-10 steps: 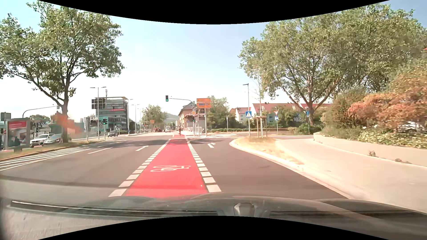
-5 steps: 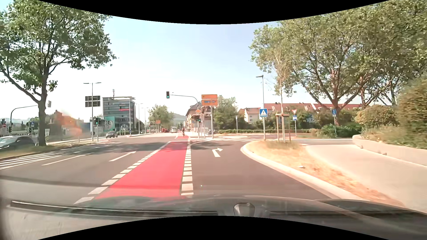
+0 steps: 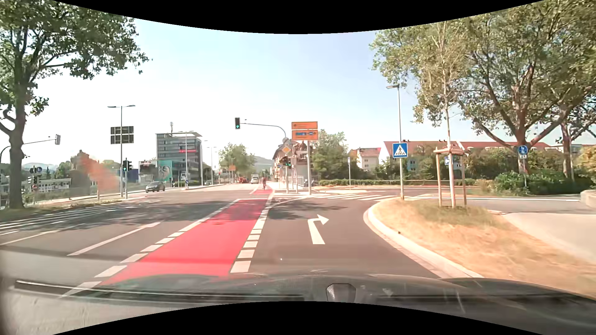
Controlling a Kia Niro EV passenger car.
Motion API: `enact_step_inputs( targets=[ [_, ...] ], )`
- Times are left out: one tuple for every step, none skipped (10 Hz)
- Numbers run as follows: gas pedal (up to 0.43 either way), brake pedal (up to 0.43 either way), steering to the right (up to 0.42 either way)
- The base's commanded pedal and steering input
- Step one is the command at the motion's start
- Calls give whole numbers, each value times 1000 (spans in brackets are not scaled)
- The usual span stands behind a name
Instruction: Follow the waypoints while adhering to traffic rules and regulations
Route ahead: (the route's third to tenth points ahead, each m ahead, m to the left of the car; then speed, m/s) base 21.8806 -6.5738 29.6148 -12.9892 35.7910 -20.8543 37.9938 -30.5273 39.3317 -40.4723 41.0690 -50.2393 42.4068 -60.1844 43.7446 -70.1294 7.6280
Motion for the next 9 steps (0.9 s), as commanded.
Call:
enact_step_inputs(
  targets=[
    [8, 0, -65],
    [8, 0, -61],
    [8, 0, -51],
    [8, 0, -36],
    [0, 0, -18],
    [0, 0, 2],
    [0, 0, 25],
    [0, 0, 46],
    [0, 0, 71]
  ],
)
